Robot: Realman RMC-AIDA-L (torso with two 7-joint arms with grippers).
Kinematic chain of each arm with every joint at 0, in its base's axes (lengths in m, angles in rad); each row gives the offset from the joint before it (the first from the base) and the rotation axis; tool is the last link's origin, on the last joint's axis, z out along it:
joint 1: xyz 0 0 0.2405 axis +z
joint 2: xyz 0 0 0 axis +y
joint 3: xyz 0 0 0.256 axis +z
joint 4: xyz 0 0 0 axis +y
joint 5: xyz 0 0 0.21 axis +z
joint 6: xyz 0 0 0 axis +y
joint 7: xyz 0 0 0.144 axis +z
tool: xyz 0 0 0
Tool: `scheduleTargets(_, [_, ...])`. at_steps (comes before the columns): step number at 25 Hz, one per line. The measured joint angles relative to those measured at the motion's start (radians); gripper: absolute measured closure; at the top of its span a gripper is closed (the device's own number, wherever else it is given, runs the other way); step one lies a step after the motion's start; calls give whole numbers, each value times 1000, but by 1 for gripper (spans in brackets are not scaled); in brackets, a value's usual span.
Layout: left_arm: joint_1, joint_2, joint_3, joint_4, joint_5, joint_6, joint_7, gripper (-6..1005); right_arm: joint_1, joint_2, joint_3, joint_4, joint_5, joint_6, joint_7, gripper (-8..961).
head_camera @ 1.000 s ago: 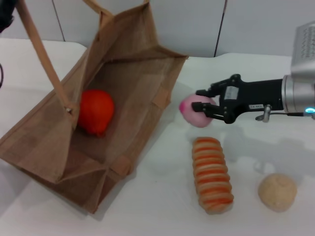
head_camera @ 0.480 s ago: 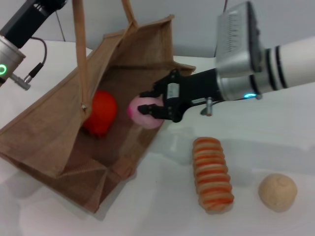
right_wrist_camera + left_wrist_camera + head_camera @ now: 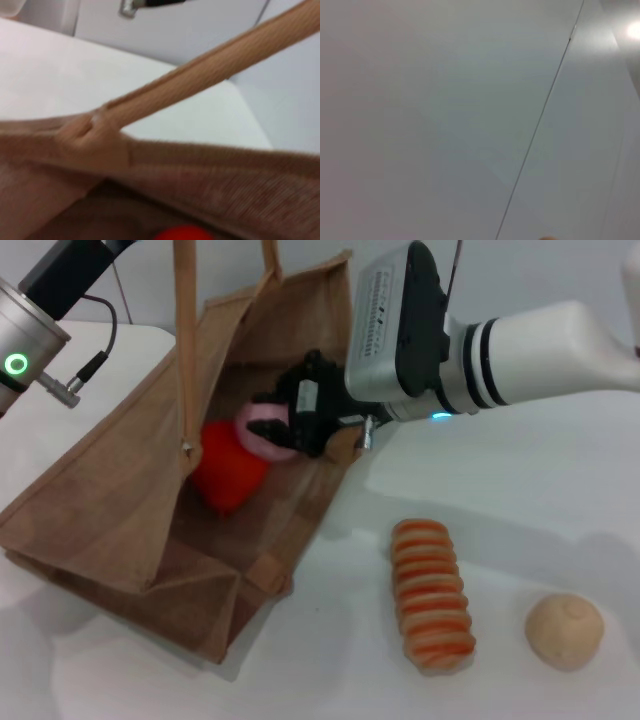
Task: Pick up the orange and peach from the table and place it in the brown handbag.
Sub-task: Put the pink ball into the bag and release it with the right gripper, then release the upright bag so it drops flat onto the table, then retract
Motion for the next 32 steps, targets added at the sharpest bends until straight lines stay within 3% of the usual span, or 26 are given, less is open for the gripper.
scheduleTargets(10, [-1,-1,0,0,0,-6,-3,871,-31,-2,140,41,1,18,-214,682])
scheduleTargets(15, [8,-1,-7,0,-5,4,2,871,-50,-6,206,72,-2,13,-257,574])
scheduleTargets(20, [16,-1,-11,0,-3,9,6,870,-77,-12,211,70,-3,-64,-259,331])
scheduleTargets(22, [21,-1,-11,0,-2,11,7,870,-101,-14,220,53,-1,-105,-260,288])
scheduleTargets(32, [38,0,-4,0,1,67,8,869,-329,-25,427,-155,13,-351,-256,87])
